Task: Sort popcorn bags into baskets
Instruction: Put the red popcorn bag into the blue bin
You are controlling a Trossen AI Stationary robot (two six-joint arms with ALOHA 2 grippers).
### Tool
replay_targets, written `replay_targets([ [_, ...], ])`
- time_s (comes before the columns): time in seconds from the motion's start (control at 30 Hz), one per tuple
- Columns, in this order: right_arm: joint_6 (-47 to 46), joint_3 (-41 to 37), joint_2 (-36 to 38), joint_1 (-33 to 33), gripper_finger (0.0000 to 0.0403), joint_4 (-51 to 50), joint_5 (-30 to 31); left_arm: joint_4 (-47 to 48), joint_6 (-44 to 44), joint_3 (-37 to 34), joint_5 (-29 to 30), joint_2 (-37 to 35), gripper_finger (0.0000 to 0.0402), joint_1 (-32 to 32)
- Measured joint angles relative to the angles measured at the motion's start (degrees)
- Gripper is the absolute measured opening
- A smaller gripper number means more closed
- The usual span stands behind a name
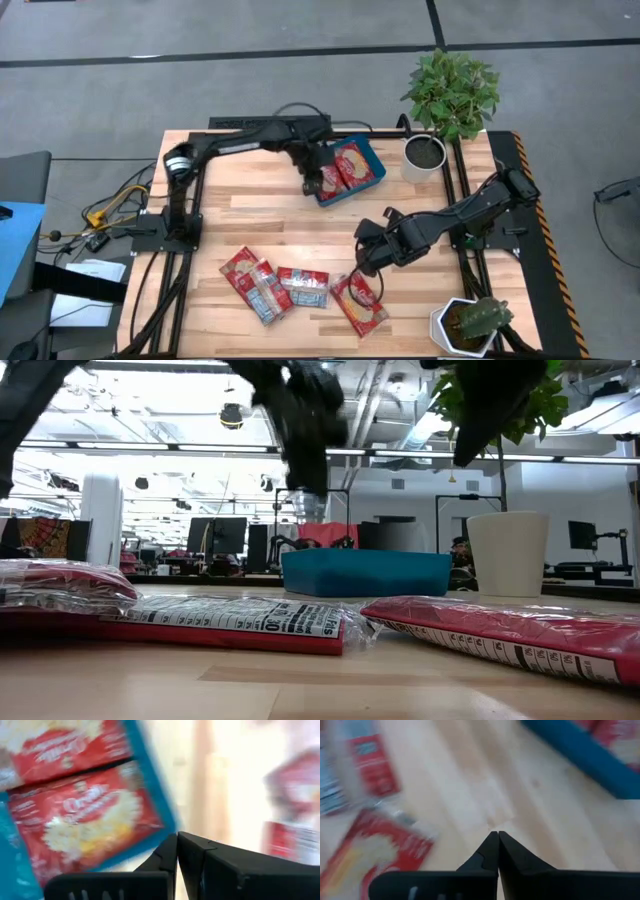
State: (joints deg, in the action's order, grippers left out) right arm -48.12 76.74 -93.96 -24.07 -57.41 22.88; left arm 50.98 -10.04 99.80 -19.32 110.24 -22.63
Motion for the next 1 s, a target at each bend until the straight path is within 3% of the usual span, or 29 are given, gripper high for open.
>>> replay_targets([
  [0.2,-1.1,-5.8,0.0,-4.6,0.0007,12.8,-7.7,3.4,0.3,-2.3,-20.6,-13.1,0.0000,-2.1],
  [0.3,-4.9,-8.8,0.0,-7.3,0.0007,18.6,-10.5,3.1,0.8,-7.6,-25.2,-19.8,0.0000,-2.0],
  [0.43,-9.9,-11.1,-0.1,-10.9,0.0011,23.5,-11.8,-0.3,4.9,-19.6,-25.0,-28.3,0.0010,-0.1],
  [0.57,-11.8,-11.5,-2.3,-12.9,0.0005,25.3,-13.9,-8.3,11.2,-35.6,-24.0,-36.5,0.0051,2.6],
  [0.73,-12.3,-11.4,-8.2,-13.2,0.0009,30.1,-19.8,-27.4,25.6,-53.5,-21.4,-42.5,0.0126,5.3],
  [0.9,-11.6,-8.9,-14.0,-12.8,0.0010,30.0,-21.8,-44.6,36.0,-63.1,-18.9,-42.9,0.0188,6.9],
  [1.0,-8.7,-7.9,-16.2,-11.2,0.0007,30.0,-22.1,-48.2,37.9,-65.5,-14.2,-41.3,0.0213,7.3],
])
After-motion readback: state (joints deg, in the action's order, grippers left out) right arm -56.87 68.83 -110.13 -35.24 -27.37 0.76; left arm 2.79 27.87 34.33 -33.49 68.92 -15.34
